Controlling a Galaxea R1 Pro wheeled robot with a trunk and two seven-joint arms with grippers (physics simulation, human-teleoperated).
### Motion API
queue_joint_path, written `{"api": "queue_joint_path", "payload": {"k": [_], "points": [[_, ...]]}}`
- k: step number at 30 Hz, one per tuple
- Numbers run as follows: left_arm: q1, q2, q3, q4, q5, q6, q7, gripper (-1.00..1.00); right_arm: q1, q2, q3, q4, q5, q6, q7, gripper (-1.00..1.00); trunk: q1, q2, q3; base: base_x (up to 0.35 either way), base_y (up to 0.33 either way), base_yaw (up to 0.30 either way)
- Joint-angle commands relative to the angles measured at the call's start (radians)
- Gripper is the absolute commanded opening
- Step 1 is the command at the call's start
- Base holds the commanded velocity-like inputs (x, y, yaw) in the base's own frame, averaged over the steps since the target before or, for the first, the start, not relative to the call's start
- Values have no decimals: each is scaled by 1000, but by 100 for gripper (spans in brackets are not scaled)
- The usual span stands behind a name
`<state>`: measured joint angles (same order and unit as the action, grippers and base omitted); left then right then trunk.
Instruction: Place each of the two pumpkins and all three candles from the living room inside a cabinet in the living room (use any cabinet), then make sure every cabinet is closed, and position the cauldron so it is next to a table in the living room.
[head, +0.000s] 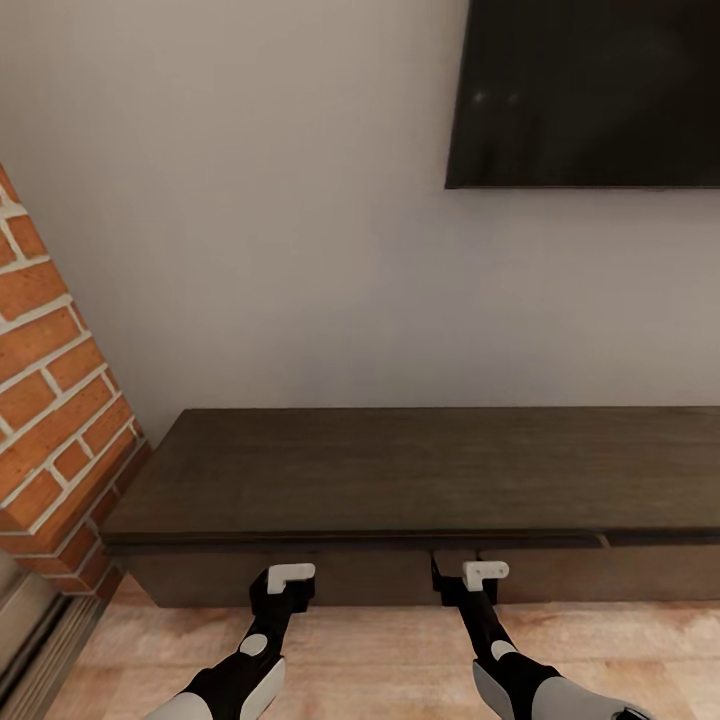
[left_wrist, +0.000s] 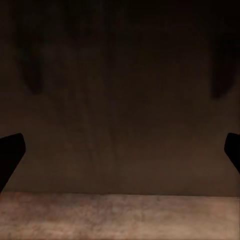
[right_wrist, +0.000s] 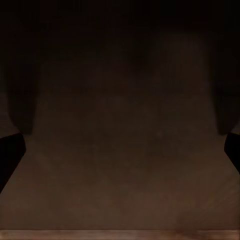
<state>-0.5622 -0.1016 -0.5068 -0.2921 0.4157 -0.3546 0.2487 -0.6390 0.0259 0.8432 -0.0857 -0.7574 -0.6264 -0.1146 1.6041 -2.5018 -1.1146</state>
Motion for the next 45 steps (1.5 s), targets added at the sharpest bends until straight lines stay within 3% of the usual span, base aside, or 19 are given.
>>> {"api": "queue_joint_path", "payload": {"k": [1, 15, 28, 45], "points": [[-1, 0, -9, 1, 5, -4, 7, 100, -1, 0, 10, 0, 1, -1, -9, 100, 0, 0, -1, -8, 0, 0], [-1, 0, -9, 1, 5, -4, 7, 100, -1, 0, 10, 0, 1, 0, -10, 100, 0, 0, -1, -269, 0, 0], [-1, 3, -7, -1, 7, 3, 4, 100, -1, 1, 10, 0, 1, 4, -10, 100, 0, 0, -1, -35, 0, 0], [0, 7, -8, 16, 16, 8, 2, 100, -1, 2, 10, 1, 1, 17, -11, 100, 0, 0, -1, -201, 0, 0]]}}
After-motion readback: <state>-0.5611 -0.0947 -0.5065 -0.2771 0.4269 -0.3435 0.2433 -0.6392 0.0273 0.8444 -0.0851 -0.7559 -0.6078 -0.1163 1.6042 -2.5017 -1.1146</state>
